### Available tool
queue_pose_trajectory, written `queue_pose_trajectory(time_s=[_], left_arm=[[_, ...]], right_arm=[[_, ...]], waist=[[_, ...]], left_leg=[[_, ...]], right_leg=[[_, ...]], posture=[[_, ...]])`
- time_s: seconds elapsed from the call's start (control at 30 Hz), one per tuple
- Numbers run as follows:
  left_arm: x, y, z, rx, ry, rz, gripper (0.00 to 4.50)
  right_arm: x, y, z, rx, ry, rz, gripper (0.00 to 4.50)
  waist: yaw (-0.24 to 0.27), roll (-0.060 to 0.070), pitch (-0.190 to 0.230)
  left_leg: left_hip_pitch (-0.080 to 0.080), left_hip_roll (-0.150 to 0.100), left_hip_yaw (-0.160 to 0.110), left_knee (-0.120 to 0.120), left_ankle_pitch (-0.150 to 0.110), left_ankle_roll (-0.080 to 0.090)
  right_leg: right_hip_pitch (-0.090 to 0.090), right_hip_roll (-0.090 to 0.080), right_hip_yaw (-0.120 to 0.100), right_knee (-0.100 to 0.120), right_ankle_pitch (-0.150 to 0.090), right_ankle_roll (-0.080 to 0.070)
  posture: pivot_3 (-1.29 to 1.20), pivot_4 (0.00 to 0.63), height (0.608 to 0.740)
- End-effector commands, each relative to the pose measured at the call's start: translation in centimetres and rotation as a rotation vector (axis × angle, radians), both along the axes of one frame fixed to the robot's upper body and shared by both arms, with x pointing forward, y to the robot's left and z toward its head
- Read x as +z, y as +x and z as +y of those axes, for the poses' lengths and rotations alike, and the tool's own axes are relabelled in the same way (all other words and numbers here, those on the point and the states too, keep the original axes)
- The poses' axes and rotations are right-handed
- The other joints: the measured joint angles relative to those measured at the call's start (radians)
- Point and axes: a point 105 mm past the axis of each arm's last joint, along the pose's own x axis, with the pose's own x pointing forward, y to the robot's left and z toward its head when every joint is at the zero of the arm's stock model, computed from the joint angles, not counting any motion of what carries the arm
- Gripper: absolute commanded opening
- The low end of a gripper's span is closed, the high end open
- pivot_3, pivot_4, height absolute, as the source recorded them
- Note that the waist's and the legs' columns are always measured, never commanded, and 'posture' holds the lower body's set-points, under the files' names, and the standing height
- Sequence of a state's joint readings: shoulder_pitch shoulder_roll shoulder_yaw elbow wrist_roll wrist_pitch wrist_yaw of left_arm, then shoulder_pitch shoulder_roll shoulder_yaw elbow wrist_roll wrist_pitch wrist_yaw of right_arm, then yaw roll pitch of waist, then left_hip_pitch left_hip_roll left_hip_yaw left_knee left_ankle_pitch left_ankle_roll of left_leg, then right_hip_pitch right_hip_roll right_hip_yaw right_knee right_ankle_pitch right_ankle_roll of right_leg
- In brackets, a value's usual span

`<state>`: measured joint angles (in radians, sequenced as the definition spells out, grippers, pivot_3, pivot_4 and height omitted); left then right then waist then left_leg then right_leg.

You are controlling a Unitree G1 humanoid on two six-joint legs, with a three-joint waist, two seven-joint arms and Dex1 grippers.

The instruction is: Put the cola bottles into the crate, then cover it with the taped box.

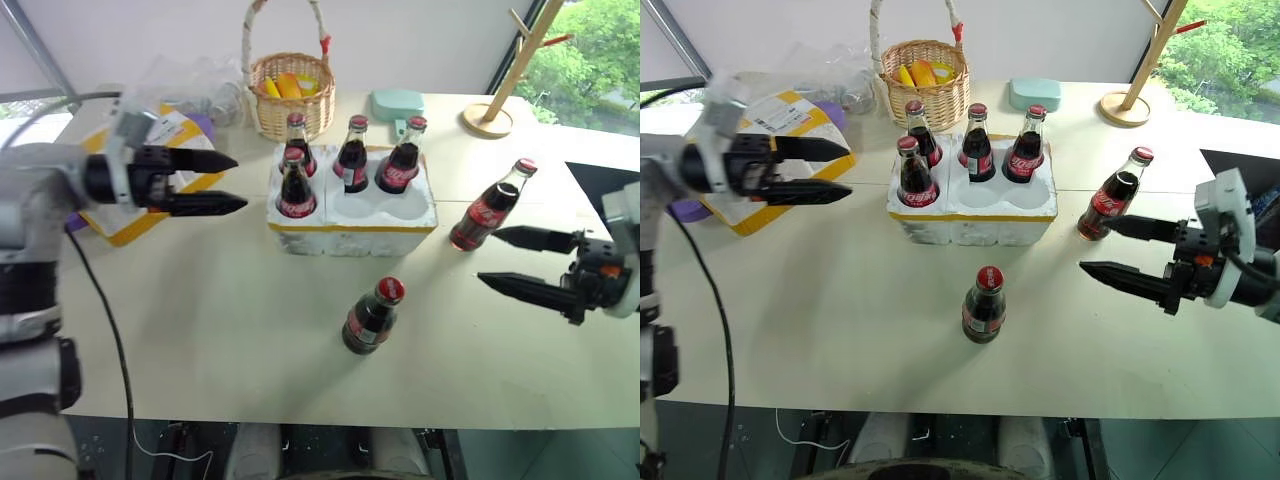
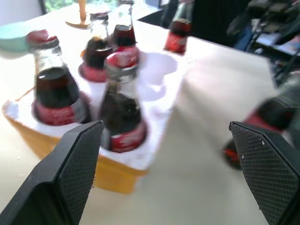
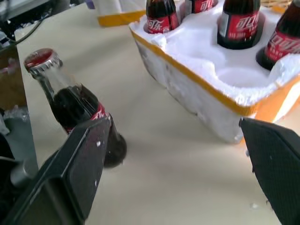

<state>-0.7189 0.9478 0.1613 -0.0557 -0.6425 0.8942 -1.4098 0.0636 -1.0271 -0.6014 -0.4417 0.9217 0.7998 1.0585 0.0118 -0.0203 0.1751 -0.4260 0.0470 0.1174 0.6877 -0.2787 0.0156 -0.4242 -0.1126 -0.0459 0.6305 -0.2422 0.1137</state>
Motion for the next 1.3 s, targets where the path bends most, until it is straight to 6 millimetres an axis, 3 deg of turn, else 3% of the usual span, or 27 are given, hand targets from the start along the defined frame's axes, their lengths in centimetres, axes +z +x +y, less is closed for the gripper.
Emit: queue_pose_trajectory(time_s=[0.03, 0.17, 0.23, 0.57, 0.83, 1.13, 1.23, 1.3], left_arm=[[-0.8, -3.6, -0.8, -0.120, 0.054, 0.045, 4.48], [-4.3, -4.3, -1.5, -0.112, 0.172, 0.021, 4.48], [-5.1, -4.1, -1.8, -0.110, 0.190, 0.005, 4.48], [-4.8, -3.1, -3.8, -0.128, 0.151, -0.068, 4.48], [-4.7, -2.8, -4.1, -0.135, 0.146, -0.079, 4.48], [-4.5, -2.7, -4.2, -0.135, 0.148, -0.088, 4.48], [-4.4, -2.7, -4.3, -0.133, 0.147, -0.092, 4.50], [-4.4, -2.7, -4.3, -0.132, 0.146, -0.095, 4.50]], right_arm=[[-0.8, -1.1, 1.5, 0.068, -0.033, -0.015, 4.50], [-4.4, -2.7, 3.8, 0.183, -0.072, 0.070, 4.50], [-5.1, -2.7, 4.7, 0.214, -0.054, 0.081, 4.50], [-6.6, -0.9, 8.1, 0.289, 0.033, 0.068, 4.50], [-7.0, 0.0, 10.9, 0.375, 0.103, 0.070, 4.50], [-7.9, 0.3, 12.3, 0.424, 0.148, 0.093, 4.50], [-8.2, 0.1, 12.5, 0.432, 0.163, 0.111, 3.68], [-8.0, 0.0, 12.5, 0.433, 0.174, 0.108, 2.87]], waist=[[0.000, 0.000, 0.000], [0.001, -0.001, 0.000], [0.000, -0.001, 0.000], [0.000, -0.001, 0.000], [0.000, -0.001, 0.000], [0.000, -0.001, 0.000], [0.000, -0.001, 0.000], [0.000, -0.001, -0.001]], left_leg=[[0.000, 0.000, 0.000, 0.000, 0.000, 0.000], [0.001, 0.000, -0.001, 0.000, 0.000, -0.001], [0.001, -0.001, -0.002, 0.000, 0.001, -0.001], [0.000, -0.001, -0.003, 0.000, 0.001, -0.002], [0.000, -0.001, -0.003, 0.000, 0.001, -0.002], [0.000, -0.001, -0.003, 0.000, 0.001, -0.002], [0.000, -0.001, -0.003, 0.000, 0.001, -0.002], [0.000, -0.001, -0.003, 0.000, 0.001, -0.002]], right_leg=[[0.000, 0.000, 0.000, 0.000, 0.000, 0.000], [0.001, 0.000, 0.000, 0.000, 0.000, 0.000], [0.001, 0.000, 0.000, 0.000, -0.001, -0.001], [0.001, 0.002, -0.001, 0.000, 0.000, -0.001], [0.001, 0.003, -0.001, 0.000, 0.000, -0.001], [0.001, 0.003, -0.001, 0.000, 0.000, -0.001], [0.001, 0.003, -0.001, 0.000, 0.000, -0.001], [0.001, 0.003, -0.001, 0.000, 0.000, -0.001]], posture=[[0.00, 0.150, 0.740], [0.00, 0.150, 0.740], [0.00, 0.150, 0.740], [0.00, 0.150, 0.740], [0.00, 0.150, 0.740], [0.00, 0.150, 0.740], [0.00, 0.150, 0.740], [0.00, 0.150, 0.740]])
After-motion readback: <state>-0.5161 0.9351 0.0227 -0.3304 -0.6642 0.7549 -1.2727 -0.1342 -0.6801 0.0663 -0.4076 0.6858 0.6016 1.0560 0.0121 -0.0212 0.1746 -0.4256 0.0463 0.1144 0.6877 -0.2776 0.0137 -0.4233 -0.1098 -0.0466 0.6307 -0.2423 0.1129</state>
